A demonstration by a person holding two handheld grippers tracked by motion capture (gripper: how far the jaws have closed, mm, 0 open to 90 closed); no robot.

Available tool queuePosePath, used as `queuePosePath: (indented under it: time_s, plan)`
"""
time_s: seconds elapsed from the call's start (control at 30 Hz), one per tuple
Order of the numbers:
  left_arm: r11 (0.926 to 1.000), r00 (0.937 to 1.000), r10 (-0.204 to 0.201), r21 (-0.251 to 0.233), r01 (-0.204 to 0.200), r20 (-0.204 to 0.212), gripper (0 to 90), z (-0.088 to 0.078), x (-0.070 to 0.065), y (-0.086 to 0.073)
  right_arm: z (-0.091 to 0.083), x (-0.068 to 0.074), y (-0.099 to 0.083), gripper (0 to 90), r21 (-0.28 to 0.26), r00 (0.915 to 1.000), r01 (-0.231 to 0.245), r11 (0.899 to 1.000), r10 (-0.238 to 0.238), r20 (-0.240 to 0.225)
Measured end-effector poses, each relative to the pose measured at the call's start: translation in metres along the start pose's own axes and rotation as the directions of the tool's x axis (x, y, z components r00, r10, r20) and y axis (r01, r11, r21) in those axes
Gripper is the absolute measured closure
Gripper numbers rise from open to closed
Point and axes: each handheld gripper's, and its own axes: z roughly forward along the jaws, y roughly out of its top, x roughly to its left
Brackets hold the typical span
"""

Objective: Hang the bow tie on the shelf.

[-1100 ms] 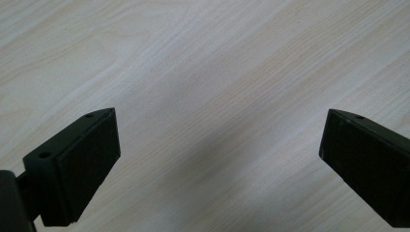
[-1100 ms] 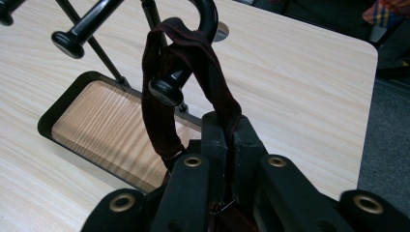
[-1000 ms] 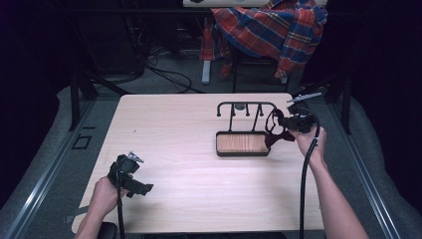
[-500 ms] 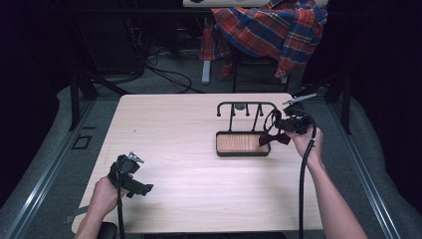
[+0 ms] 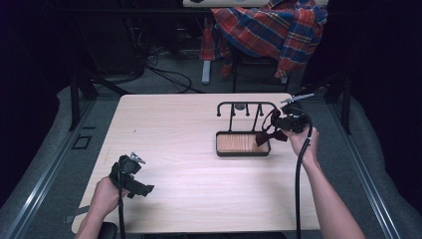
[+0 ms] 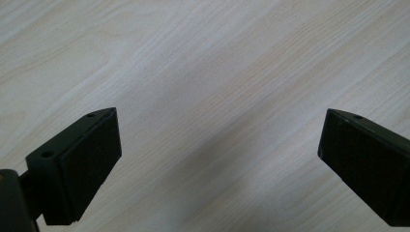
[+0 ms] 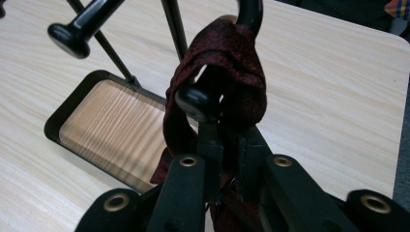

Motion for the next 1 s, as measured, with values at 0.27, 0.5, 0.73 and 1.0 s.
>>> queuePosePath:
  time_s: [0.27,0.5,0.73,1.0]
  plan:
    - [1.0,1.0,0.0,0.001,0.0,-0.004,2.1,0.0003,-0.0004,0.0001,0.0033,-0.0021,0.001,82.5,-0.006,0.9983,-0.058,0.998,0.058,0.005]
    - [1.0,1.0,0.002,0.003,-0.002,-0.002,2.3,-0.0001,-0.0005,0.0,0.0068,-0.0041,-0.0029,77.5,0.027,0.9976,-0.07,0.997,0.07,0.001]
    - [1.0,1.0,0.003,0.005,-0.003,-0.003,3.1,-0.0001,-0.0007,-0.0003,0.0055,-0.0031,-0.004,72.3,0.048,0.9984,-0.056,0.997,0.056,0.001]
    - [1.0,1.0,0.008,0.004,-0.008,-0.003,3.1,-0.0008,-0.0013,-0.0002,-0.0021,-0.0012,-0.0076,62.9,0.059,0.9997,-0.022,0.998,0.021,0.013]
